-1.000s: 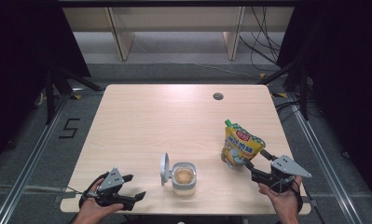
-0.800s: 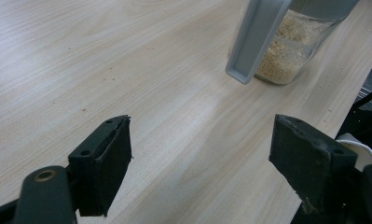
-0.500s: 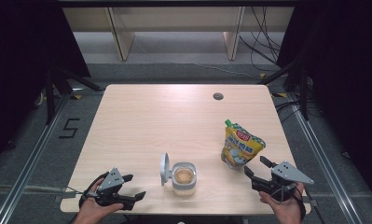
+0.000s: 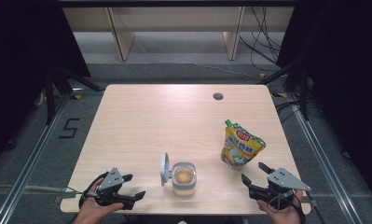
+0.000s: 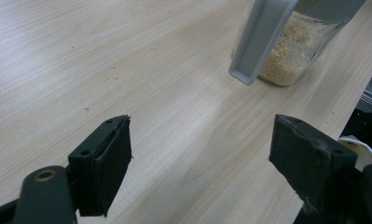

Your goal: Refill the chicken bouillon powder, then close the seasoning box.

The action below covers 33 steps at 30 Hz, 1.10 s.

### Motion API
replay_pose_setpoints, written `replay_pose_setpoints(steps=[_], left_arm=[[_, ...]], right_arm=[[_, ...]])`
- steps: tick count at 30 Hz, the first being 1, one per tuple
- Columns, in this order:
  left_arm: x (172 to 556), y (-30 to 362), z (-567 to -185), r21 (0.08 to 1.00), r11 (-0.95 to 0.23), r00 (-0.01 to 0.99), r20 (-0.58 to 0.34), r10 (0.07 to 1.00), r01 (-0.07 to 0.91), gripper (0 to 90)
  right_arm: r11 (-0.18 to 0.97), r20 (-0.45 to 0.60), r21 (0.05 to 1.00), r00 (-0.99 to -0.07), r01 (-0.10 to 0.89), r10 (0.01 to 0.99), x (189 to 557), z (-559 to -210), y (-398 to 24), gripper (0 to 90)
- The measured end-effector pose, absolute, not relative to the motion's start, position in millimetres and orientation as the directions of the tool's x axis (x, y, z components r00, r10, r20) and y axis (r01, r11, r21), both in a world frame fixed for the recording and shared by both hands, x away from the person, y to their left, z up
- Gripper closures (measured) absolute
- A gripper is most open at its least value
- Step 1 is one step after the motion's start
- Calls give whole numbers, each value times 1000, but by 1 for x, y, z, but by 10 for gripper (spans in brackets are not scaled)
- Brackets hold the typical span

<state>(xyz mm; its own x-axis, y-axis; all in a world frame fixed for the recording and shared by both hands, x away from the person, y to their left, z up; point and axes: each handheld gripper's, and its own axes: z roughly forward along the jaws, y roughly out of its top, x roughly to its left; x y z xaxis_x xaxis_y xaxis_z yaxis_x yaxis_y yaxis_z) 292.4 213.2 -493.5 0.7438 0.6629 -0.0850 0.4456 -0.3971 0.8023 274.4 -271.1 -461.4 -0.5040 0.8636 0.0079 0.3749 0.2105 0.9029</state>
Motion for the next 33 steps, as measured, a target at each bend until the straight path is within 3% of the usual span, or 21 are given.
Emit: replay_pose_setpoints(steps=[6,8,13,15,21,24,26,33], left_arm=[[291,211,-495,804,-379,729,-98,677,459,201],[290,210,-494,805,-368,729,-113,675,466,201],[291,211,-494,808,-374,734,-103,671,455,201],[290,212,-492,797,-400,740,-85,668,453,201],[290,208,-488,811,-369,738,-110,666,454,201],[290,204,-484,827,-349,741,-116,661,441,200],[290,202,-479,826,-358,743,-106,661,436,200],[291,193,-466,838,-366,761,-89,642,406,212]], right_arm=[[269,-44,904,-556,331,830,271,-461,-264,270],[258,-16,898,-558,357,830,269,-462,-260,261],[327,-86,888,-582,323,809,266,-463,-254,257],[314,-43,876,-589,366,807,263,-464,-250,256],[355,-87,873,-609,335,788,260,-466,-247,255],[346,-43,855,-611,387,790,254,-467,-243,255],[375,-84,860,-627,347,774,255,-468,-243,255],[397,-79,843,-646,363,759,248,-472,-235,255]])
